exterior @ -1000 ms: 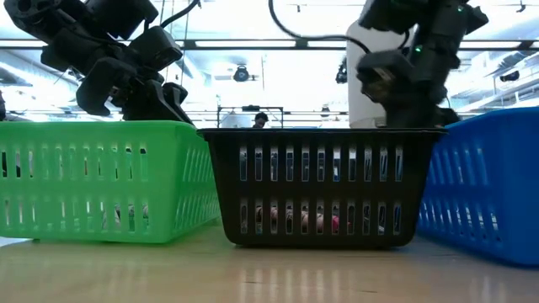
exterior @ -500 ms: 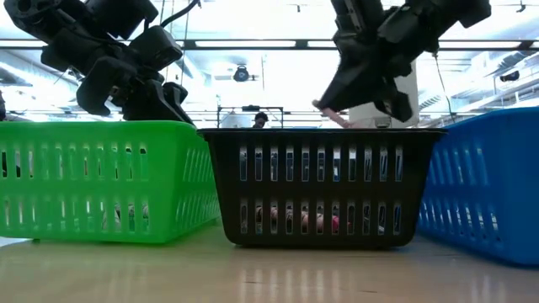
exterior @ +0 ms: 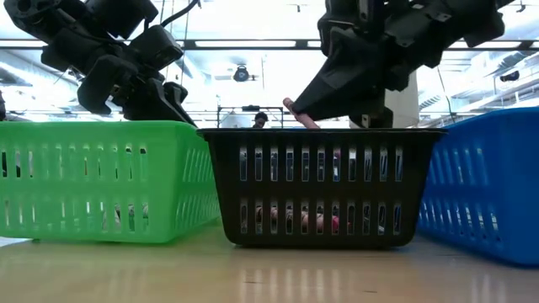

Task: Sort crayons
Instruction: Put the pink crayon into the black bin

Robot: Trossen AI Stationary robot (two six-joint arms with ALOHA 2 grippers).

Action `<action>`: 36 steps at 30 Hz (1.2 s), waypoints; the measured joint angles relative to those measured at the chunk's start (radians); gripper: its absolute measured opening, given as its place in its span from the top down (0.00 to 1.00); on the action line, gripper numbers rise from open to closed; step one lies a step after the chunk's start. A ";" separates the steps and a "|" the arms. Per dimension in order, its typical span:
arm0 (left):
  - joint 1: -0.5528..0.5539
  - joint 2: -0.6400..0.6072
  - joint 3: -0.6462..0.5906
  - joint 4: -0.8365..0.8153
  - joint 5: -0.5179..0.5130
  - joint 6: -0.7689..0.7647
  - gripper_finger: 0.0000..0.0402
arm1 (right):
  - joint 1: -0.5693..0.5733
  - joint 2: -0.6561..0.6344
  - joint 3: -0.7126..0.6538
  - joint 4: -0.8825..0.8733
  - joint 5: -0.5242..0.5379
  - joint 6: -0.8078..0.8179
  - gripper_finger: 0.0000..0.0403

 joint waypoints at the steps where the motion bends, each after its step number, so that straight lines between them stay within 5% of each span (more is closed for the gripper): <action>1: 0.000 0.000 0.000 0.001 0.000 0.000 0.71 | 0.004 0.005 0.000 0.013 -0.001 0.001 0.89; 21: 0.000 0.000 0.000 0.005 0.000 0.001 0.71 | -0.017 -0.010 0.000 -0.020 -0.060 0.040 0.76; 30: 0.000 0.000 0.000 -0.001 0.000 -0.004 0.71 | -0.052 -0.163 0.000 -0.403 0.072 0.050 0.77; 36: 0.000 0.000 0.000 -0.001 0.000 -0.005 0.71 | -0.079 -0.203 0.000 -0.754 0.031 0.051 0.77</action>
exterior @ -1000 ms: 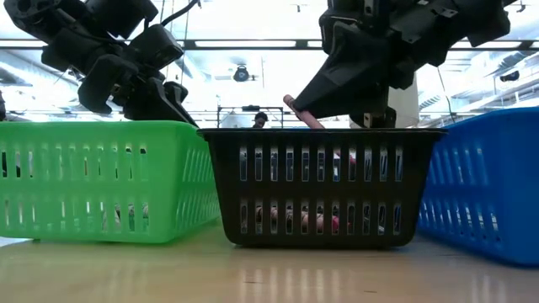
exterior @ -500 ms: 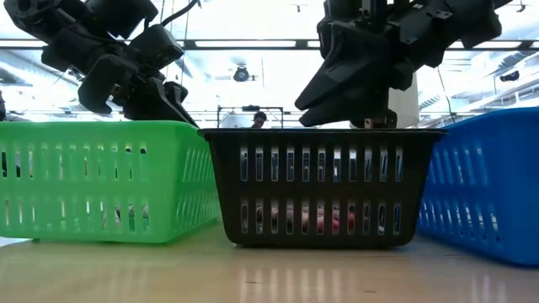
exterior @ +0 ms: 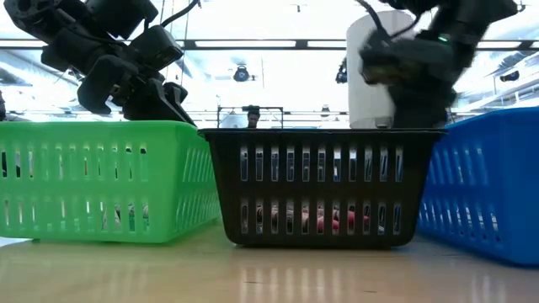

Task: Sort crayons
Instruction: Put the pink crayon into the black bin

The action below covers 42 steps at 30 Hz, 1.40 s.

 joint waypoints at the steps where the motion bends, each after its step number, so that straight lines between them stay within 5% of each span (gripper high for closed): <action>1: 0.000 0.000 0.000 0.000 0.000 0.000 0.71 | -0.008 -0.006 0.000 -0.065 -0.028 0.022 0.76; 7: 0.002 0.000 0.000 0.002 0.000 0.000 0.71 | -0.088 -0.043 0.000 -0.429 -0.144 0.244 0.75; 13: 0.002 0.000 0.000 0.000 0.000 0.012 0.71 | -0.141 -0.048 -0.003 -0.596 -0.173 0.298 0.72; 24: 0.000 0.000 0.000 -0.013 0.000 0.013 0.71 | -0.216 -0.060 -0.099 -0.628 -0.243 0.267 0.62; 35: 0.000 0.000 0.000 -0.022 0.000 0.014 0.71 | -0.247 -0.221 -0.230 -0.599 -0.288 0.425 0.61; 42: 0.000 0.000 0.000 -0.022 0.000 0.014 0.71 | -0.295 -0.198 -0.238 -0.582 -0.289 0.473 0.61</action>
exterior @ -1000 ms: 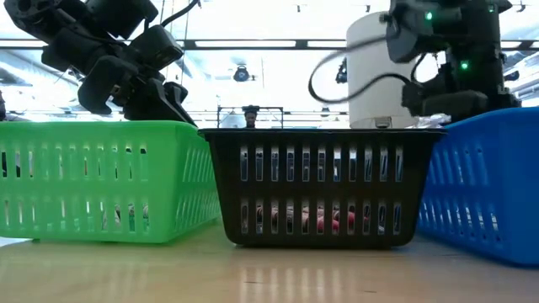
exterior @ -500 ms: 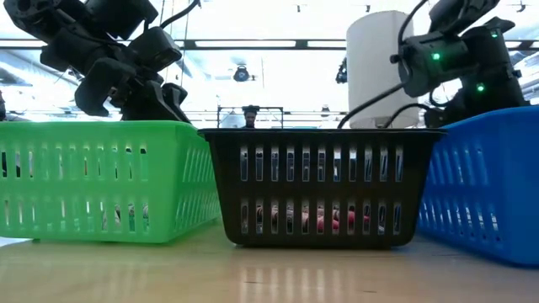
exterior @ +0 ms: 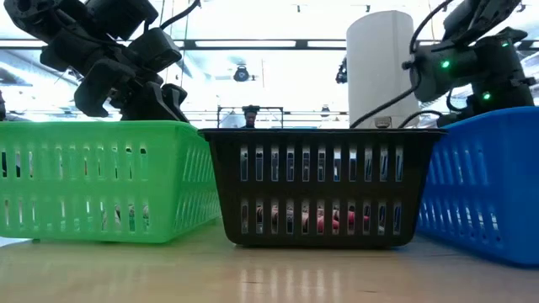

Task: Sort crayons
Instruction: Put the pink crayon into the black bin

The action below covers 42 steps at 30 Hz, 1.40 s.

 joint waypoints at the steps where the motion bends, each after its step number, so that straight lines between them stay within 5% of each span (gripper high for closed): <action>1: 0.000 0.000 0.000 0.000 0.000 0.000 0.71 | -0.007 0.014 0.000 0.000 0.000 -0.002 0.61; 11: 0.000 0.000 0.000 0.000 0.000 0.000 0.71 | -0.053 0.144 0.000 -0.002 -0.045 -0.089 0.61; 26: 0.000 0.000 0.000 -0.026 0.000 0.000 0.71 | -0.225 0.112 -0.059 0.059 -0.147 -0.319 0.61; 42: 0.000 0.000 0.000 -0.025 0.000 0.002 0.71 | -0.265 0.114 -0.015 0.136 -0.095 -0.540 0.61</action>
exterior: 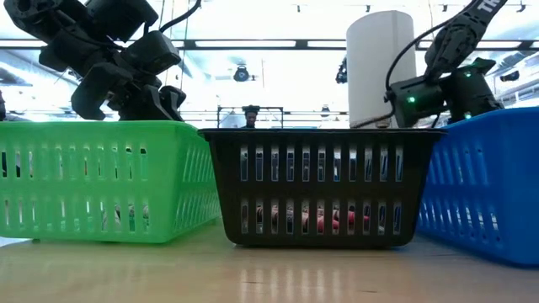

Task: Sort crayons
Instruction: Put the pink crayon into the black bin

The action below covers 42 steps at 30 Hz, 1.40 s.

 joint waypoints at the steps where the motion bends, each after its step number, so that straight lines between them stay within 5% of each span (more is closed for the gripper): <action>1: 0.000 0.000 0.000 0.000 0.000 0.000 0.71 | 0.000 0.000 0.004 0.009 0.003 -0.007 0.61; 12: 0.000 0.000 0.000 0.000 0.000 0.000 0.71 | 0.007 0.000 0.012 0.064 -0.031 -0.010 0.63; 25: 0.000 0.000 0.000 0.000 0.000 0.000 0.71 | 0.007 -0.001 0.017 0.099 -0.062 -0.007 0.96; 42: 0.000 0.000 0.000 -0.002 0.000 0.000 0.71 | 0.063 -0.001 0.133 0.369 -0.046 -0.018 0.91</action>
